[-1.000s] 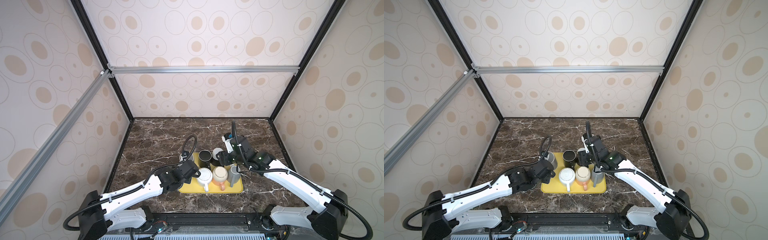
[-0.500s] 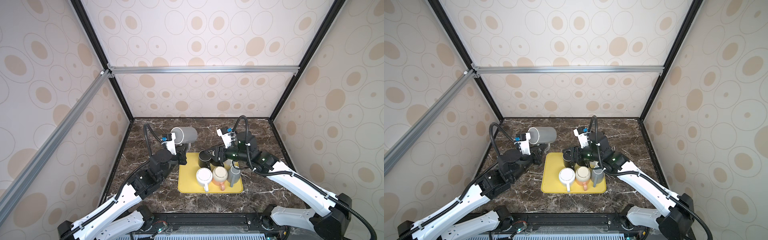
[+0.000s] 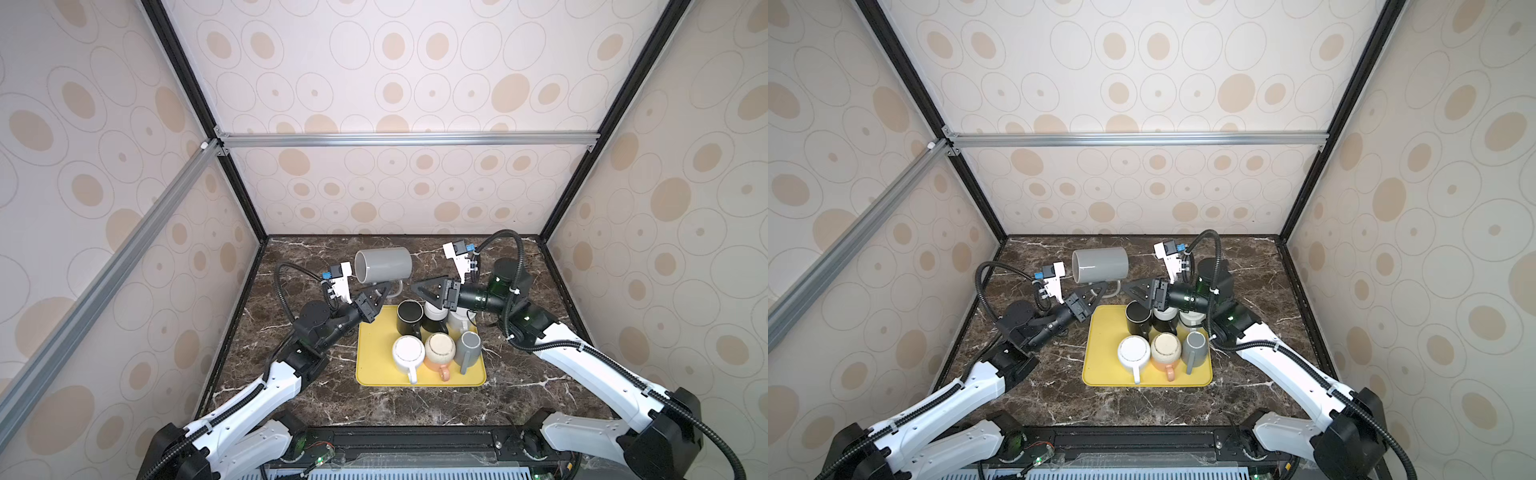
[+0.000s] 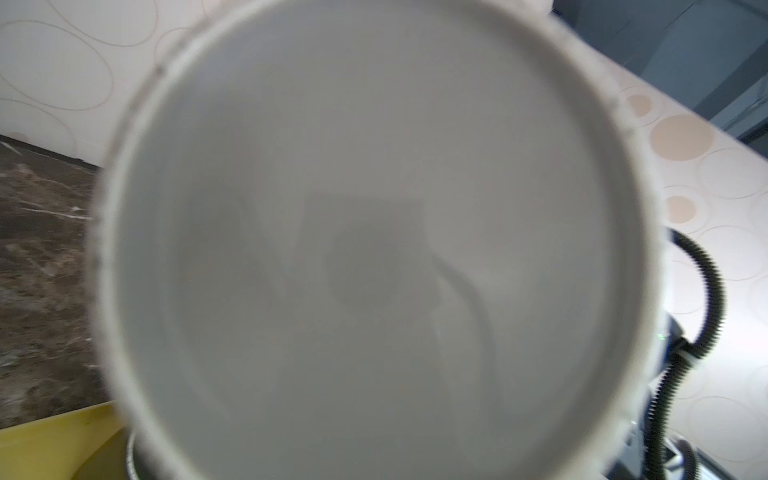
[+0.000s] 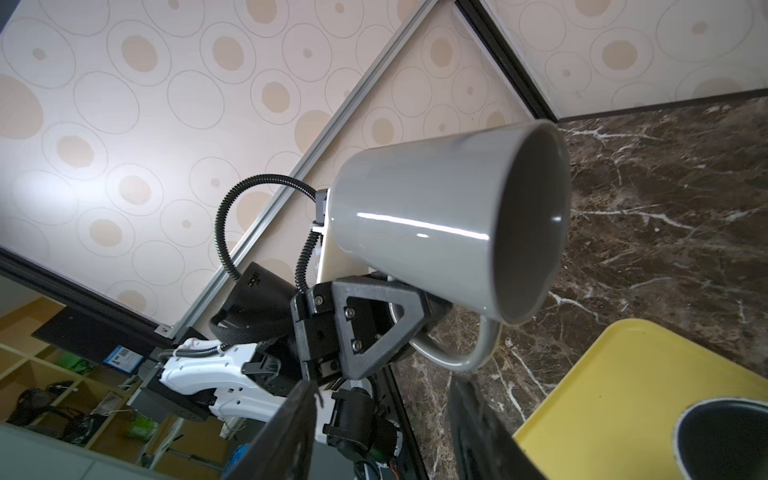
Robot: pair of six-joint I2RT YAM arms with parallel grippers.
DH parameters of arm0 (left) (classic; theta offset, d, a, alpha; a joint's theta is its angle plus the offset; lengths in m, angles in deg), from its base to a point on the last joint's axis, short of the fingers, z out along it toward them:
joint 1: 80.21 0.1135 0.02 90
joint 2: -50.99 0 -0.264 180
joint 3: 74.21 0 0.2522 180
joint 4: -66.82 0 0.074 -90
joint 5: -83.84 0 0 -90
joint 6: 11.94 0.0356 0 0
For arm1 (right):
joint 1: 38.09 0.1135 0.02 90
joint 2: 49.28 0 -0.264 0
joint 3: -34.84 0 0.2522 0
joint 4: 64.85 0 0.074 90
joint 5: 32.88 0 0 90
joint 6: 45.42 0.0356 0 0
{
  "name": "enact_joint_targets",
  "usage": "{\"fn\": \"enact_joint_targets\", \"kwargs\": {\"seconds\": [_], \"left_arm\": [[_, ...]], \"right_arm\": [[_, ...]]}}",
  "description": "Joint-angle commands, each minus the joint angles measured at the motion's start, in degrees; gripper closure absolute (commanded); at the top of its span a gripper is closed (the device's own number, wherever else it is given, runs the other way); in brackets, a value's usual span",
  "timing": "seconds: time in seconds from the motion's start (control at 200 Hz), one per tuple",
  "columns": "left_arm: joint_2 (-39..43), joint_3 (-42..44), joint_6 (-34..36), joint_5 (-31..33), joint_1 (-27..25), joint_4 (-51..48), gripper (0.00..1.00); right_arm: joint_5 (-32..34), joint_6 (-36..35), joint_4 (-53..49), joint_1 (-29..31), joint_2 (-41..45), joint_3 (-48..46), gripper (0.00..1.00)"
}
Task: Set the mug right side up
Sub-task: 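Lift the grey mug up with left gripper while right gripper approaches it, then grasp the grey mug's handle with right gripper beside the left gripper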
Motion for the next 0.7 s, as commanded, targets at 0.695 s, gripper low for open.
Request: {"fn": "enact_joint_targets", "kwargs": {"seconds": [0.695], "left_arm": [[-10.37,4.52,-19.09,-3.46,1.45,51.74,1.00]], "right_arm": [[-2.17,11.66,19.86,0.60,-6.59,-1.29,0.57]]}}
